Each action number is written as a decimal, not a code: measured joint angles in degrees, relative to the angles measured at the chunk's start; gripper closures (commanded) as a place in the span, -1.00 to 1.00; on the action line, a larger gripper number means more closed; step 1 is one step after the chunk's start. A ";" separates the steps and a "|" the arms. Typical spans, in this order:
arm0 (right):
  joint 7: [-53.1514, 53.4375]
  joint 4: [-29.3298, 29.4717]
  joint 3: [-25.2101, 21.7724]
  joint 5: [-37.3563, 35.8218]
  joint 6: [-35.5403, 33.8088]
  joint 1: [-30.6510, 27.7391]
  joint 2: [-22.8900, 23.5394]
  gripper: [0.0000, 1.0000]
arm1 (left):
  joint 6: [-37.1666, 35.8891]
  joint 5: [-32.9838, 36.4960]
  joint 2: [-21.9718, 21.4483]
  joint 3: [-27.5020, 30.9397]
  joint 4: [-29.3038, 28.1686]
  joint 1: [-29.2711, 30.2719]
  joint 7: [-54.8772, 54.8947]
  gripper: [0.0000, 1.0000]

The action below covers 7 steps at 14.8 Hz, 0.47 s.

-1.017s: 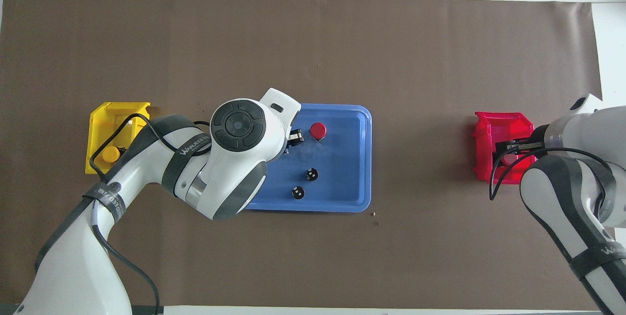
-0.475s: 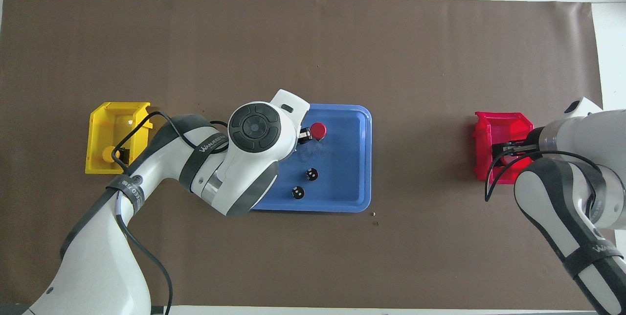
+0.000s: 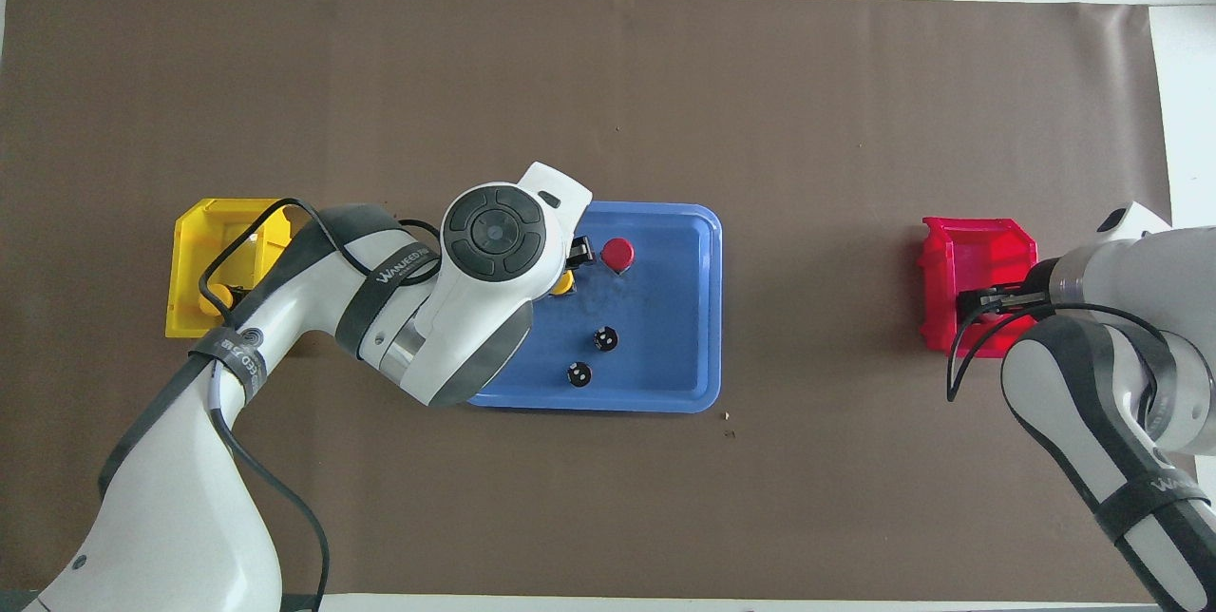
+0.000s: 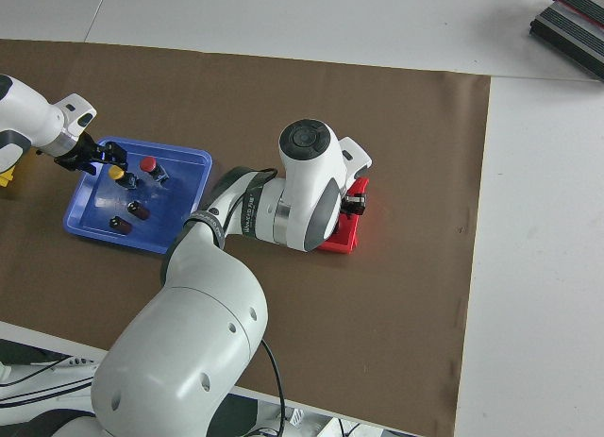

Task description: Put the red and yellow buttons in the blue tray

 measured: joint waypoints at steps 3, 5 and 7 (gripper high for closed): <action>-0.01 -0.30 0.18 0.00 0.08 0.04 -0.06 0.40 | -7.11 0.13 -2.21 0.31 3.99 5.52 7.04 -1.00; -0.03 -0.29 0.24 0.00 0.10 0.05 -0.12 0.52 | -13.33 -0.82 -4.29 0.42 7.71 10.42 15.11 -1.00; -1.37 0.68 0.25 0.00 -0.24 0.05 -0.17 0.52 | -18.67 -1.87 -6.44 0.66 10.71 15.42 24.69 -1.00</action>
